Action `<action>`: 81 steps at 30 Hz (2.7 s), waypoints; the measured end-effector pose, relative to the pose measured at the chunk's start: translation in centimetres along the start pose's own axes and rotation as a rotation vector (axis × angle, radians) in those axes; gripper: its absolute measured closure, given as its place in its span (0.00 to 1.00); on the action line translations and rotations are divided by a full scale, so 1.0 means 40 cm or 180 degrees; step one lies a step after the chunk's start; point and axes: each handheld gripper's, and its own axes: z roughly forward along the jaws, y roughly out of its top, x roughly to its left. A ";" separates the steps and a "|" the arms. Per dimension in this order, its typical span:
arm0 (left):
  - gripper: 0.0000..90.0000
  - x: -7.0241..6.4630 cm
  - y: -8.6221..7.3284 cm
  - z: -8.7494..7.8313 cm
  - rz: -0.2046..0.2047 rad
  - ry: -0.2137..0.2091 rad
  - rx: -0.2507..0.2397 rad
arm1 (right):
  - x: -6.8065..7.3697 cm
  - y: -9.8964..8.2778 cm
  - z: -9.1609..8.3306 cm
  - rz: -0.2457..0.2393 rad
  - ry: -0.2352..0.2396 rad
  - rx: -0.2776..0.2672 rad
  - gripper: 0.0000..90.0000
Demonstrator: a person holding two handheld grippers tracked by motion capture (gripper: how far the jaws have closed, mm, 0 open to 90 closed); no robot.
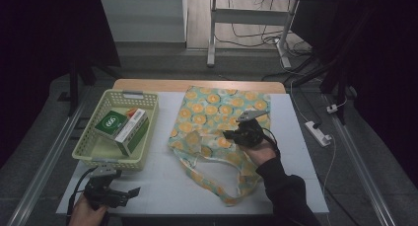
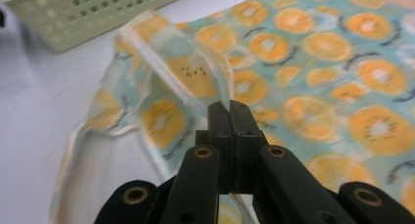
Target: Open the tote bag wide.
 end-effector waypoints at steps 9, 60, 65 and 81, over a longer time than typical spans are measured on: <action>0.01 0.002 0.000 0.001 -0.0013 0.0000 0.0013 | -0.055 0.016 0.024 0.0045 -0.0142 0.0002 0.99; 0.01 0.007 0.000 0.000 -0.0086 -0.0002 0.0007 | -0.255 -0.052 0.140 0.0364 -0.0478 0.0208 0.79; 0.01 0.007 0.000 -0.001 -0.0089 0.0001 0.0001 | -0.246 -0.045 0.123 0.0411 -0.0441 0.0136 0.67; 0.01 0.008 0.000 -0.001 -0.0113 0.0008 -0.0003 | -0.153 -0.023 0.079 0.0274 -0.0144 0.0129 0.37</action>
